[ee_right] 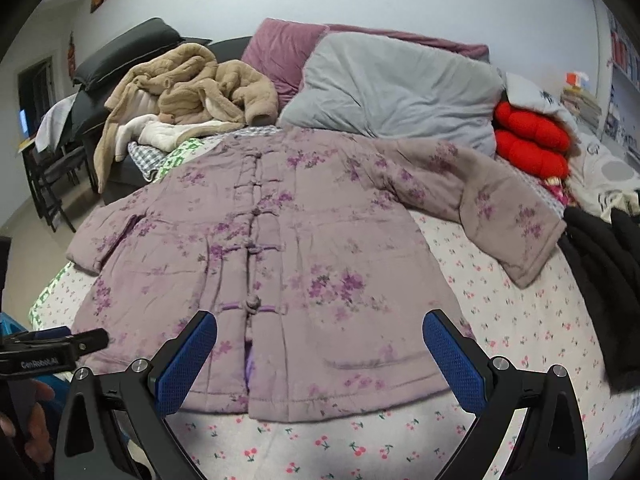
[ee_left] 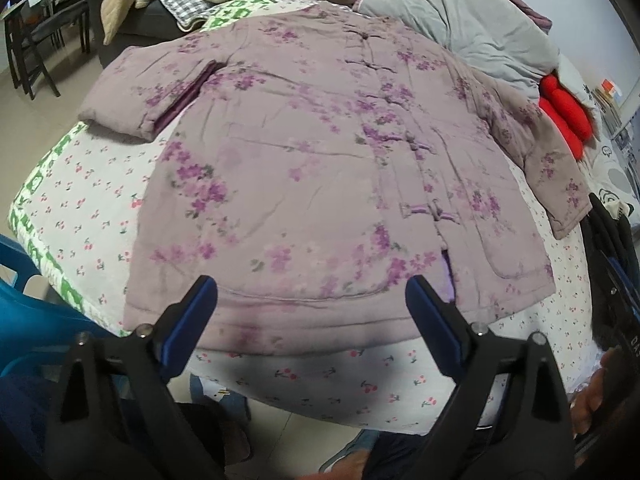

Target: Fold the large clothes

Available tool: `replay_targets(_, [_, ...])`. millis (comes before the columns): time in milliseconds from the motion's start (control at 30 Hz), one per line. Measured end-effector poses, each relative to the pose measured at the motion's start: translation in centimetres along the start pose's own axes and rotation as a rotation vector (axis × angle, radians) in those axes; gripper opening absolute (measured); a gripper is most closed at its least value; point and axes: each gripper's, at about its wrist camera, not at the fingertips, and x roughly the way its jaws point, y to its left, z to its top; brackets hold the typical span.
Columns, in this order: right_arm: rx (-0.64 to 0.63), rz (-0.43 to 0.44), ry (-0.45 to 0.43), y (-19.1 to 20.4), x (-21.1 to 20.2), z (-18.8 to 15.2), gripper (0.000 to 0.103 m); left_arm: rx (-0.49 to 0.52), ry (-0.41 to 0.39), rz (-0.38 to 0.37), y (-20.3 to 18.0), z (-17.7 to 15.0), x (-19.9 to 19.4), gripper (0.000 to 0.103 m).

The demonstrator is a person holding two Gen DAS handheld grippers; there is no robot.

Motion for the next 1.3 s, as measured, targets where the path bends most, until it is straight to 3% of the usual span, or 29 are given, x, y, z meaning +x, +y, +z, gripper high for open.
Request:
replay_targets(133, [0.039, -0.023, 0.031, -2.2, 0.1, -0.6, 0.103, -0.023, 0.051, -0.009, 1.2, -0.5, 0.4, 0.087])
replay_targets(267, [0.064, -0.049, 0.059, -4.2, 0.4, -1.6, 0.103, -0.024, 0.066, 0.035, 2.5, -1.1, 0.7, 0.087])
replay_targets(367, [0.111, -0.093, 0.134, -6.3, 1.7, -2.6, 0.103, -0.047, 0.064, 0.076, 4.1, -1.3, 1.3, 0.085])
replay_targets(467, [0.191, -0.167, 0.271, -9.3, 4.4, -4.3, 0.100, -0.104, 0.079, 0.094, 6.3, -1.6, 2.4, 0.069])
replay_targets(533, [0.258, -0.184, 0.341, -11.6, 5.5, -5.5, 0.094, -0.146, 0.114, 0.104, 7.8, -1.8, 3.3, 0.048])
replay_targets(600, [0.335, -0.203, 0.382, -14.0, 5.8, -6.7, 0.077, -0.175, 0.140, 0.116, 9.1, -2.1, 3.9, 0.038])
replay_targets(633, [0.376, -0.210, 0.402, -15.2, 6.2, -7.3, 0.073, -0.187, 0.145, 0.113, 9.6, -2.2, 4.1, 0.035])
replay_targets(867, [0.569, -0.204, 0.506, -19.4, 7.2, -10.5, 0.071, -0.233, 0.134, 0.054, 11.1, -2.6, 3.5, 0.035])
replay_targets(1000, [0.596, -0.190, 0.514, -19.1, 7.6, -10.9, 0.073, -0.219, 0.058, 0.127, 11.8, -2.3, 2.4, 0.041])
replay_targets(1167, [0.596, -0.181, 0.517, -18.4, 9.2, -10.8, 0.080, -0.248, 0.132, 0.061, 13.3, -2.8, 4.0, 0.052])
replay_targets(1300, [0.749, -0.220, 0.466, -20.4, 8.3, -11.6, 0.080, -0.230, 0.138, 0.065, 13.5, -2.9, 4.2, 0.053])
